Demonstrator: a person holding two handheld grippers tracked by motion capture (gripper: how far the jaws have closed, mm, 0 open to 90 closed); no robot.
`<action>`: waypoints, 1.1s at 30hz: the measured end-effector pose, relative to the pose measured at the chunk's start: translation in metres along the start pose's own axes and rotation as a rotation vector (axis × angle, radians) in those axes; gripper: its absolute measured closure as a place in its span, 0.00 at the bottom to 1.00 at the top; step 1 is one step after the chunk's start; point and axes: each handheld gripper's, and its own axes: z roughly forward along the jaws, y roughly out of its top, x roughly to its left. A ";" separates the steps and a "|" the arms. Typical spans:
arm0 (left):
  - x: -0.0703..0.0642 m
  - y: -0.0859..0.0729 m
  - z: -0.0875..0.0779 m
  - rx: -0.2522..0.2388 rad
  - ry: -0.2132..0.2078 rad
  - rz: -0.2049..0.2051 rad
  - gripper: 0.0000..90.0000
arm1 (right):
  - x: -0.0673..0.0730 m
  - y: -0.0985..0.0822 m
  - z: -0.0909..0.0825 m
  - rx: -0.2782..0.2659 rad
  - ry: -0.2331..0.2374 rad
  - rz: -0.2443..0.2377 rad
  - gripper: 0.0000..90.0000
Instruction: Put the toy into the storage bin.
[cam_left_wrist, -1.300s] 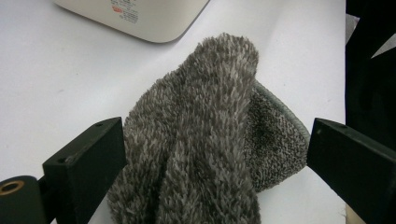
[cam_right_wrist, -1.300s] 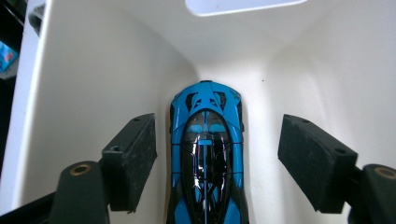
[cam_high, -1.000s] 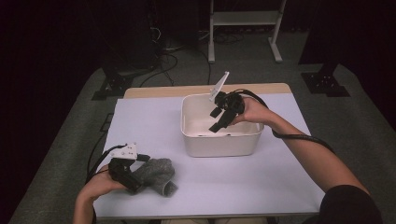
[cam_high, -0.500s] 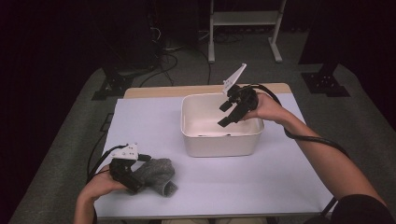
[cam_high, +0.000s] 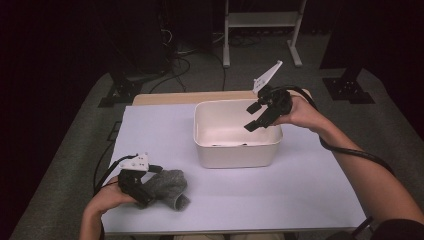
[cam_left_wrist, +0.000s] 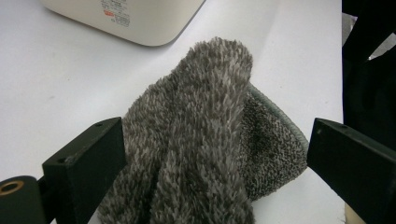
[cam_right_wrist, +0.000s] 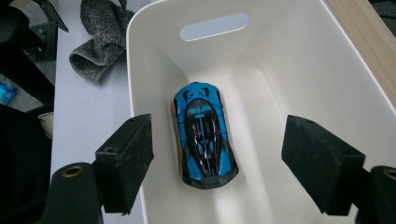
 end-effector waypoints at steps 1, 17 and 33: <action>0.000 0.000 0.000 0.002 0.000 0.001 0.04 | 0.001 -0.001 -0.002 0.000 -0.005 0.002 0.26; 0.002 -0.001 0.002 -0.014 -0.001 -0.006 0.04 | 0.006 -0.024 -0.036 -0.030 -0.059 0.053 0.26; 0.002 -0.002 0.003 -0.032 -0.004 -0.015 0.04 | 0.012 -0.062 -0.064 -0.067 -0.108 0.108 0.26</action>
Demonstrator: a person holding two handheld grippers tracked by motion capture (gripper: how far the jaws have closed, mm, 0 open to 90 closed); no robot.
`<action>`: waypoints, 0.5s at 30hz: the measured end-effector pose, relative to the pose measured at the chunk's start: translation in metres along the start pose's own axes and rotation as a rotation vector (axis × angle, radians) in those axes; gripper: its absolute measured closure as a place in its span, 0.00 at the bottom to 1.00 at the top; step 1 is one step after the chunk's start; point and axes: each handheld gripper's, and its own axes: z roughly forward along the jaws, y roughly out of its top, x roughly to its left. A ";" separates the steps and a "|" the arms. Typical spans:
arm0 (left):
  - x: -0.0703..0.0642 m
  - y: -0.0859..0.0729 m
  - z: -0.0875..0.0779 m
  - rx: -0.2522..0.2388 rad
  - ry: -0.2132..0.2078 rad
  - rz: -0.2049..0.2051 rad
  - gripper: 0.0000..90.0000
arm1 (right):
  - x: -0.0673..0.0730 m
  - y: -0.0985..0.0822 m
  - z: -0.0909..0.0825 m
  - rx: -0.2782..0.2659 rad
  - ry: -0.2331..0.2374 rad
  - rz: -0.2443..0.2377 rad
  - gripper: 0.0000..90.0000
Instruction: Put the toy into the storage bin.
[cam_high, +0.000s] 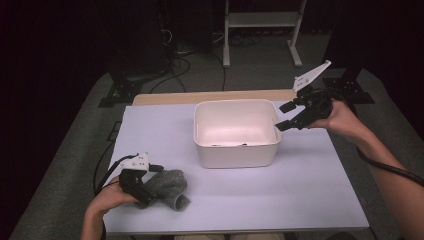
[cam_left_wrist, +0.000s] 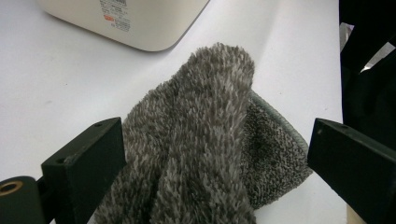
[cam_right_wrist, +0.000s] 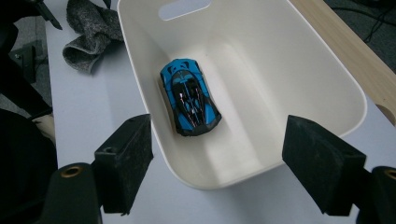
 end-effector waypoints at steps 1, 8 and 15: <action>0.000 0.000 0.000 0.000 0.001 0.000 0.04 | 0.000 -0.002 -0.002 -0.001 -0.002 0.003 0.26; 0.000 0.000 0.000 0.004 0.002 -0.001 0.03 | 0.000 -0.020 -0.009 -0.008 -0.014 0.036 0.26; 0.001 -0.001 0.002 0.009 -0.004 0.000 0.03 | 0.000 -0.037 -0.007 -0.014 -0.007 0.073 0.26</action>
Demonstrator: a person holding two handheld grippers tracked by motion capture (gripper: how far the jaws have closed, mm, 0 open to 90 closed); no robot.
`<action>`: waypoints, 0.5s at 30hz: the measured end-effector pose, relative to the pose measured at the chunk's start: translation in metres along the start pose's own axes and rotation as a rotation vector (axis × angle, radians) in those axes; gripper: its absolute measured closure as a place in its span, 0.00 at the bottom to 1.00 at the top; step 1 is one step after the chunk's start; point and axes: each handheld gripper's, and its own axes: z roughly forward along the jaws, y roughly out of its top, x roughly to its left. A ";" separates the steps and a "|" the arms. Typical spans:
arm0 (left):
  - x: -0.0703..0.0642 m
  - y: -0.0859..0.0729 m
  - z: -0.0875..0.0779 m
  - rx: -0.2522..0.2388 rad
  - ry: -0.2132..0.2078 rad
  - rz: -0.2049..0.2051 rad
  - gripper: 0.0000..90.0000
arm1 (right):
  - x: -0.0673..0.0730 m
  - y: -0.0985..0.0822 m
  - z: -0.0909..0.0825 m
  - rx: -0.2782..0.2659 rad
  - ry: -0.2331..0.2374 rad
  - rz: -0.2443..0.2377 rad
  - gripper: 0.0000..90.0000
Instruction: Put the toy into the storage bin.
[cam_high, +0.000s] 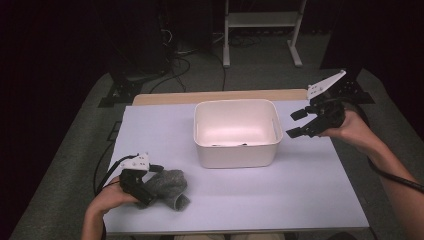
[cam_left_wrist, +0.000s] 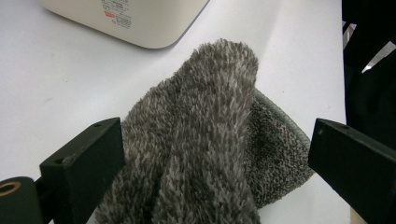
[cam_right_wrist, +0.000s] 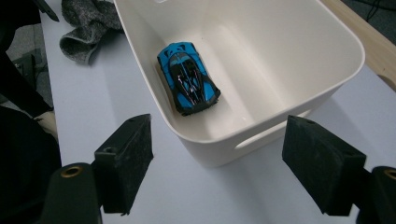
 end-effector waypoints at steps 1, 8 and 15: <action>0.000 0.000 0.000 0.001 0.000 0.000 0.03 | 0.000 -0.003 0.000 -0.001 0.003 0.004 0.26; 0.000 0.000 0.000 0.000 0.004 0.001 0.03 | -0.002 -0.023 0.003 -0.010 0.006 0.038 0.26; -0.002 0.003 0.002 -0.001 -0.008 0.012 0.03 | -0.003 -0.043 0.011 -0.017 0.022 0.069 0.25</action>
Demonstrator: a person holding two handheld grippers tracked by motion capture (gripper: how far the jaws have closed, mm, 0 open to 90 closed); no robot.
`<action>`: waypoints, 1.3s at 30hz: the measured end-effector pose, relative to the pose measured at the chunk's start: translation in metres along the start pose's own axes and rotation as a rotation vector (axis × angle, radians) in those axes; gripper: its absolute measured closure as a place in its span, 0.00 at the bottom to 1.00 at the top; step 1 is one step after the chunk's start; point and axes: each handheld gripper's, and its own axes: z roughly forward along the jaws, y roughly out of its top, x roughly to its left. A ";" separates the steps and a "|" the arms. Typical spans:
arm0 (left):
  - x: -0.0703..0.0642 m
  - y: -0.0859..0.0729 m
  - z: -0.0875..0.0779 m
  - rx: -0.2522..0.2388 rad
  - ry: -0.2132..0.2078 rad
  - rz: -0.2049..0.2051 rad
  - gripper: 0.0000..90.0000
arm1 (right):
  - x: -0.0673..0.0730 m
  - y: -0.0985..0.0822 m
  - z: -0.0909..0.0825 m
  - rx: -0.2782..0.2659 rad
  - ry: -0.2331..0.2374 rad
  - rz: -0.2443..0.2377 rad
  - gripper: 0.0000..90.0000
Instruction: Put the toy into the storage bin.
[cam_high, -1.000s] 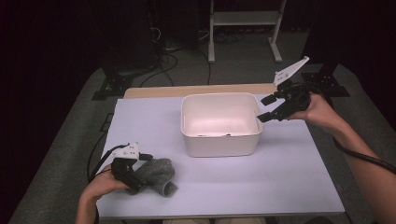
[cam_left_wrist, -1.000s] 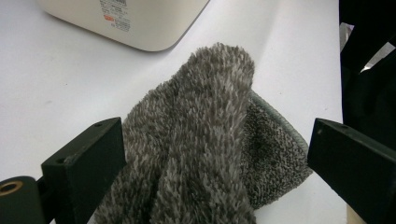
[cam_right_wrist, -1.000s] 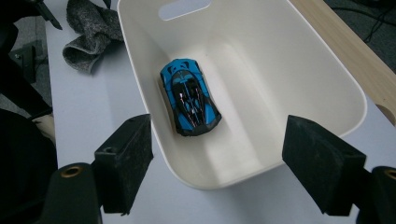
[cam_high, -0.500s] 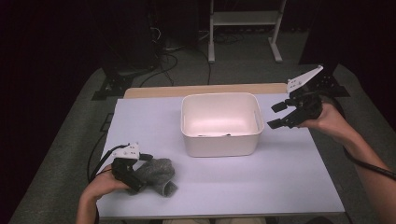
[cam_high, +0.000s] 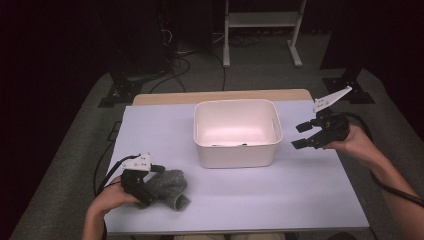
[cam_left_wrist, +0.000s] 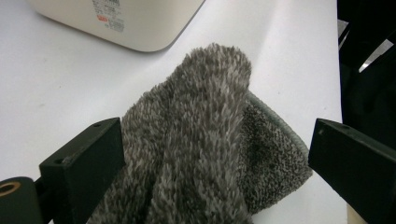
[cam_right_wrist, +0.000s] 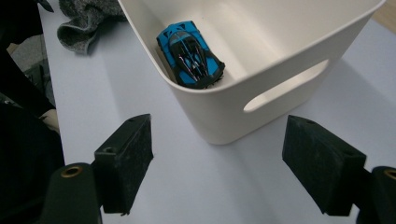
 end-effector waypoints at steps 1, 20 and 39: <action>0.000 0.000 0.000 0.001 0.002 -0.001 0.03 | -0.001 -0.002 0.001 -0.001 0.002 0.003 0.25; 0.001 -0.002 -0.001 0.004 0.006 -0.001 0.03 | -0.003 -0.042 0.014 -0.038 0.002 0.070 0.25; 0.000 -0.001 0.001 0.009 0.017 0.002 0.03 | 0.000 -0.085 0.029 -0.054 0.002 0.140 0.23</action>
